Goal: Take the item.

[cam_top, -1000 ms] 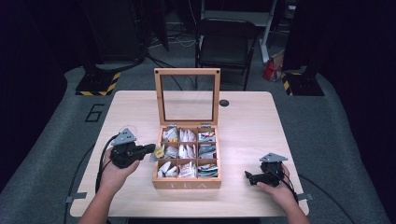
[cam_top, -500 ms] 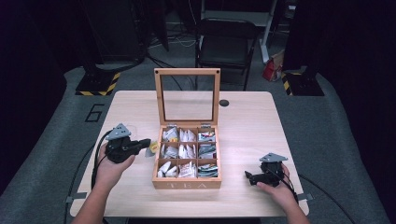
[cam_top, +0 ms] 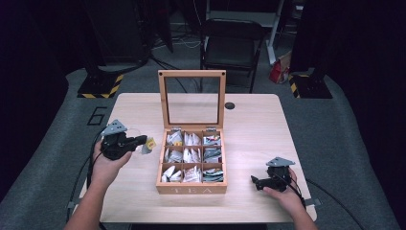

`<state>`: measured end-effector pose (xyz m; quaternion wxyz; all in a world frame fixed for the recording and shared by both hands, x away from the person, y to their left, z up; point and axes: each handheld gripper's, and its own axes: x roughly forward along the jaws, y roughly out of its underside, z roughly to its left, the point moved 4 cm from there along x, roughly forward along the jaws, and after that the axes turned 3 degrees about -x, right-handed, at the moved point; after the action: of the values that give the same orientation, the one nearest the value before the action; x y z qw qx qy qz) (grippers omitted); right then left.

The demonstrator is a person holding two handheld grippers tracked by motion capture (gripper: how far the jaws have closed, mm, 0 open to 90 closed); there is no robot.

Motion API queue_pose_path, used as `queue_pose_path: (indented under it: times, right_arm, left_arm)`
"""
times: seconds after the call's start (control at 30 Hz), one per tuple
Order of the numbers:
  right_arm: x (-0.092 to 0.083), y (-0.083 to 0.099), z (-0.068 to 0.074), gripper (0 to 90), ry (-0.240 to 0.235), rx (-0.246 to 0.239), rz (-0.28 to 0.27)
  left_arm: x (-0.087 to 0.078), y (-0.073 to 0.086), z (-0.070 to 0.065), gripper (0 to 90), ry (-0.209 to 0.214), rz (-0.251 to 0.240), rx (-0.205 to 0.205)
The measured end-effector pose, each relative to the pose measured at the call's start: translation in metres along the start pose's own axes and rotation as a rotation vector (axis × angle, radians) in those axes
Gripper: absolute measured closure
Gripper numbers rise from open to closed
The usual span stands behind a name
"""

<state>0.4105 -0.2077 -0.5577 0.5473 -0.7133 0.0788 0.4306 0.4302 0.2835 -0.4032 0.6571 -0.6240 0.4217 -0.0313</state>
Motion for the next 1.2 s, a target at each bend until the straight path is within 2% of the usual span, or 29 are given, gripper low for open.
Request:
queue_pose_path:
  times: [0.3,0.67,0.97,1.2]
  right_arm:
    - [0.0,0.0,0.0,0.0,0.0,0.0,0.0]
    - [0.0,0.0,0.0,0.0,-0.001,-0.002,0.0]
    - [0.0,0.0,0.0,0.0,-0.001,-0.002,0.0]
    - [0.0,0.0,0.0,0.0,0.0,0.0,0.0]
  left_arm:
    - [-0.005,-0.007,0.012,90.0,-0.022,0.001,-0.009]
    - [-0.011,-0.019,0.029,90.0,-0.062,-0.021,-0.032]
    - [-0.01,-0.019,0.039,90.0,-0.098,-0.021,-0.041]
    - [-0.008,-0.015,0.054,90.0,-0.124,-0.02,-0.061]
